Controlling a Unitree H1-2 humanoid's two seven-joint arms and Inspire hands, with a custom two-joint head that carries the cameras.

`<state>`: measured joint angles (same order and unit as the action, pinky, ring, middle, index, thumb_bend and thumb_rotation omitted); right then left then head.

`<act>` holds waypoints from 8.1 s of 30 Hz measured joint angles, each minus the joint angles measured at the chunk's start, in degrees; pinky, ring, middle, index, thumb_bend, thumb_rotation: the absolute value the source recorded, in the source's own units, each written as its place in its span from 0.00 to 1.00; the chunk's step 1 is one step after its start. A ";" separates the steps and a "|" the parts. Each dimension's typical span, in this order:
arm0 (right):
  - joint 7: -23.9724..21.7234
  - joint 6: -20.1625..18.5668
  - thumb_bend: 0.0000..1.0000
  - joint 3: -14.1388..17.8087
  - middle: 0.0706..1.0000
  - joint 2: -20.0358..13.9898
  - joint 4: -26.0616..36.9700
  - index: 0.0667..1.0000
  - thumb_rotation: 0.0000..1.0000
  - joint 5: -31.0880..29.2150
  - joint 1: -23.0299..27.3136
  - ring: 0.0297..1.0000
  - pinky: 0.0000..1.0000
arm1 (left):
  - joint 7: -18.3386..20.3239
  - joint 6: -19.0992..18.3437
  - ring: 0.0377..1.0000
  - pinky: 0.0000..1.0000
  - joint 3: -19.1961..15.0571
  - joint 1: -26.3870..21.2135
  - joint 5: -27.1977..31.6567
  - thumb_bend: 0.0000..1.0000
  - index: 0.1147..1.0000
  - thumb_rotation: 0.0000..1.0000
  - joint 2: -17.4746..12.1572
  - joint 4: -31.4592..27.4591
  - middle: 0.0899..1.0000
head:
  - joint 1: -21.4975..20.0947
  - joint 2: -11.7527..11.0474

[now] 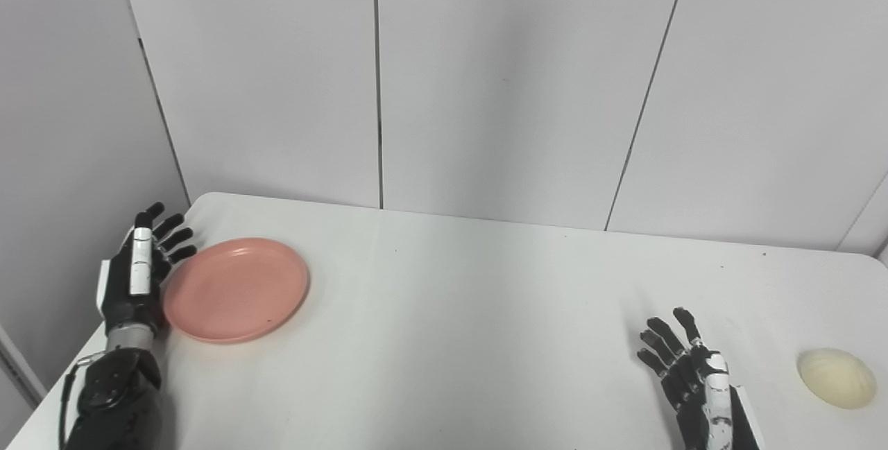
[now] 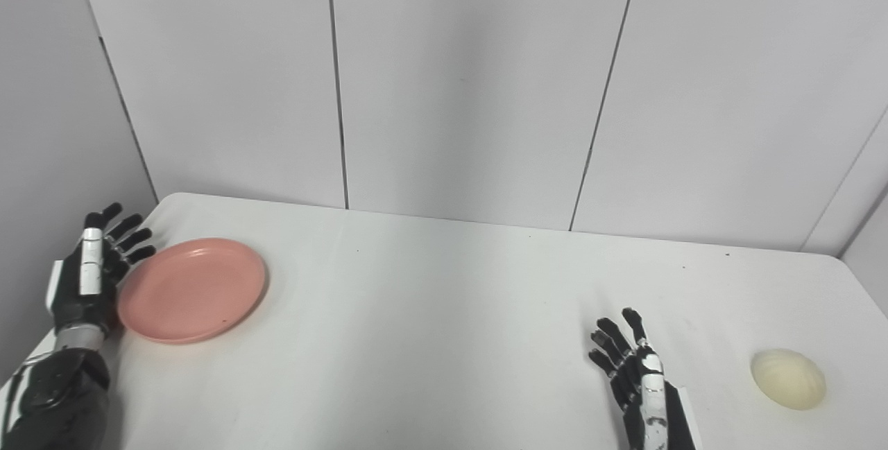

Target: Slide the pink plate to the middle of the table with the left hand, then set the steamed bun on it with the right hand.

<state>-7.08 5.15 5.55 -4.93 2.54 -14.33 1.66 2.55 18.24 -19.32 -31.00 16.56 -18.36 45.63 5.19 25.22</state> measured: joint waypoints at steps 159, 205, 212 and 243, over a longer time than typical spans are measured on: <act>-10.14 -32.49 0.97 -6.39 0.85 -40.62 12.71 0.79 0.29 49.19 13.85 0.84 0.69 | 0.36 -14.11 0.82 0.78 18.45 1.31 -10.27 0.66 0.84 0.95 23.44 -14.53 0.84 | -23.91 2.46; -21.06 -30.07 1.00 -13.46 0.45 -42.38 -19.36 0.61 0.45 54.58 25.73 0.36 0.32 | 0.34 -14.26 0.82 0.77 18.97 1.57 -11.08 0.64 0.85 0.96 23.39 -15.03 0.83 | -22.41 3.52; -23.73 -31.33 1.00 -14.66 0.43 -43.25 -19.86 0.58 0.44 54.69 27.12 0.35 0.32 | 0.39 -14.41 0.82 0.78 18.99 1.57 -11.08 0.64 0.86 0.96 23.43 -15.13 0.83 | -22.24 3.69; -9.05 -23.41 0.52 -6.89 0.32 -39.58 -17.16 0.45 0.15 46.98 21.89 0.25 0.21 | 0.35 -14.27 0.79 0.77 19.32 1.36 -11.38 0.59 0.85 0.97 23.43 -14.72 0.83 | -21.53 3.69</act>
<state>-16.13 -18.26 -1.34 -44.50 -14.62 32.66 23.55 2.90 3.98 -0.01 -29.64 5.18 5.08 30.91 -16.35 28.92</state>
